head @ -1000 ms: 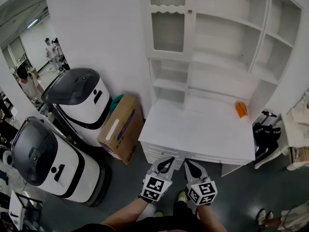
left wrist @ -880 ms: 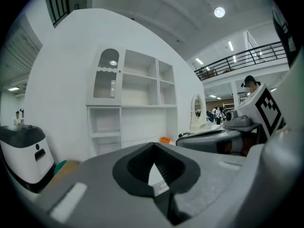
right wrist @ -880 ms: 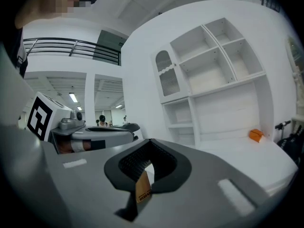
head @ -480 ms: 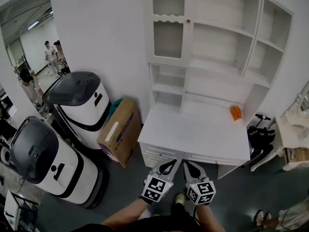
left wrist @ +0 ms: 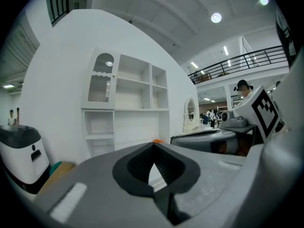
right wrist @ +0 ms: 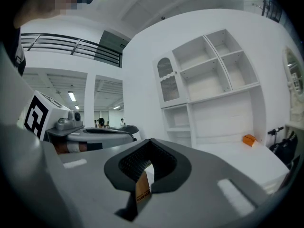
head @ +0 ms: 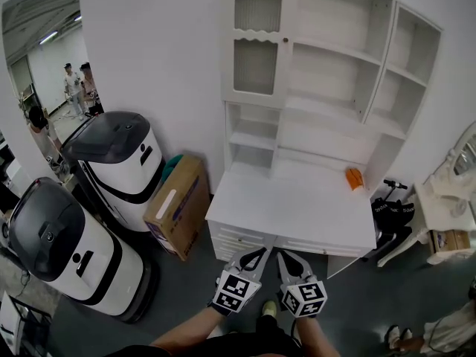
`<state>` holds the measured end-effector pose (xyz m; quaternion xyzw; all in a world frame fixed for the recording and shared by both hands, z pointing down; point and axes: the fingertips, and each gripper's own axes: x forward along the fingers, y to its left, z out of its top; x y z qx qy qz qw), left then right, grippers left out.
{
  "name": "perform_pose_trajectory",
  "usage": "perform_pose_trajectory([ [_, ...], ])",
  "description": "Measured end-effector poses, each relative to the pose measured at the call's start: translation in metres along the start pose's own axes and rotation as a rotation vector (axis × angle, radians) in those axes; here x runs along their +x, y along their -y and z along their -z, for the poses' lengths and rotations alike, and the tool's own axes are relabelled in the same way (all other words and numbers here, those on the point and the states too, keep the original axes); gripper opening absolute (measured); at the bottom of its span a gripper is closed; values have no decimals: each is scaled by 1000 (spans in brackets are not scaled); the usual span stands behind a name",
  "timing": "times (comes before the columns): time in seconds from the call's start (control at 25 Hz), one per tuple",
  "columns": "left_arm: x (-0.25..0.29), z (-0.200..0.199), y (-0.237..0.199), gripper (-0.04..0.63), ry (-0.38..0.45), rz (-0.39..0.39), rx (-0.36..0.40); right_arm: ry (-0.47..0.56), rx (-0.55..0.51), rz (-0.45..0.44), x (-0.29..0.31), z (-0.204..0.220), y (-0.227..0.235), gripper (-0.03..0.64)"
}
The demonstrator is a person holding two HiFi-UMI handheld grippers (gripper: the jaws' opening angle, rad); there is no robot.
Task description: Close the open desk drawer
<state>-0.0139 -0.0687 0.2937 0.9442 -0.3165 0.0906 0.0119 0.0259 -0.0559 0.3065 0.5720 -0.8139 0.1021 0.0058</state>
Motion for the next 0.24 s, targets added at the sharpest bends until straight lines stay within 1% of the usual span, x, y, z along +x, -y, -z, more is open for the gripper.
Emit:
perform_pose_trajectory([
  [0.24,-4,-1,7,6,-2,5,0,-14,5,-2,-8,4,-5,15],
])
